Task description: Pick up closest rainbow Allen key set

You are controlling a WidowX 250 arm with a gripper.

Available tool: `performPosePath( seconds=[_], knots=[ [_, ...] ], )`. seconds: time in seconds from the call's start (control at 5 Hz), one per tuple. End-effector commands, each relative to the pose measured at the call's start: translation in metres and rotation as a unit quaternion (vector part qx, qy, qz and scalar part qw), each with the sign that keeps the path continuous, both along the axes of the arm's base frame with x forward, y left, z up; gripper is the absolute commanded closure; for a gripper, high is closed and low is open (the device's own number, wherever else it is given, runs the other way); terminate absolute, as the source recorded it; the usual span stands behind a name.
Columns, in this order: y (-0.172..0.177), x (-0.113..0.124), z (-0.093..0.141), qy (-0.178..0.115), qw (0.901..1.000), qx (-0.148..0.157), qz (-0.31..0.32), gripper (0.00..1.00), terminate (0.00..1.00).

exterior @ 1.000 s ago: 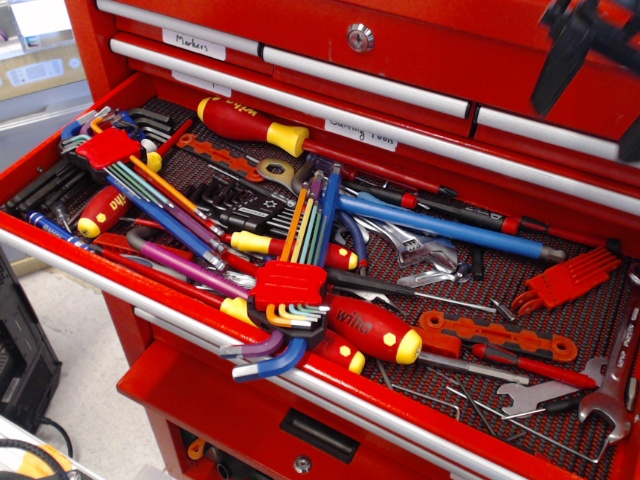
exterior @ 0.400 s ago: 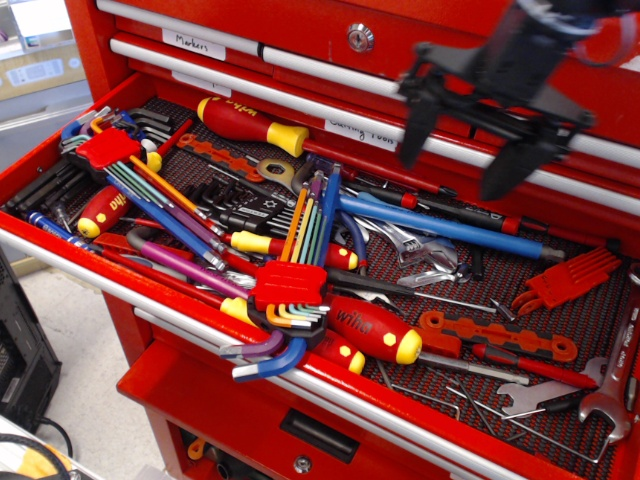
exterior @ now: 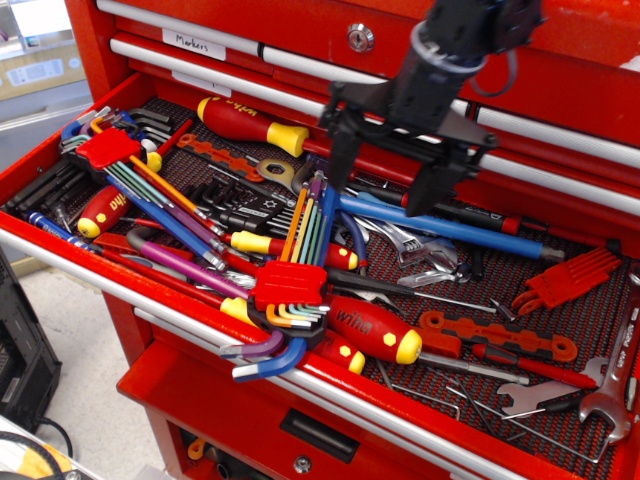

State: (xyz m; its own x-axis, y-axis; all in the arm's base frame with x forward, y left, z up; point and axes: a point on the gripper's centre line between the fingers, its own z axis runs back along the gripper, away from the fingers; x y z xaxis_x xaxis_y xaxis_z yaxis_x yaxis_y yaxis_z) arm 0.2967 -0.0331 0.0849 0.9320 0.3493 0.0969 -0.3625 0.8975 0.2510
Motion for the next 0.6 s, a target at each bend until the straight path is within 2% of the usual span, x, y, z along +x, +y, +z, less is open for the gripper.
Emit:
performPosePath(
  seconds=[0.0,0.2,0.4],
  knots=[
    [0.023,-0.004,-0.006,-0.007,0.9999,0.007,-0.01,0.0,0.0],
    [0.037,-0.006,-0.022,-0.013,0.9997,0.003,-0.022,0.0,0.0],
    [0.048,-0.008,-0.038,-0.019,0.9995,-0.015,-0.021,0.0,0.0]
  ],
)
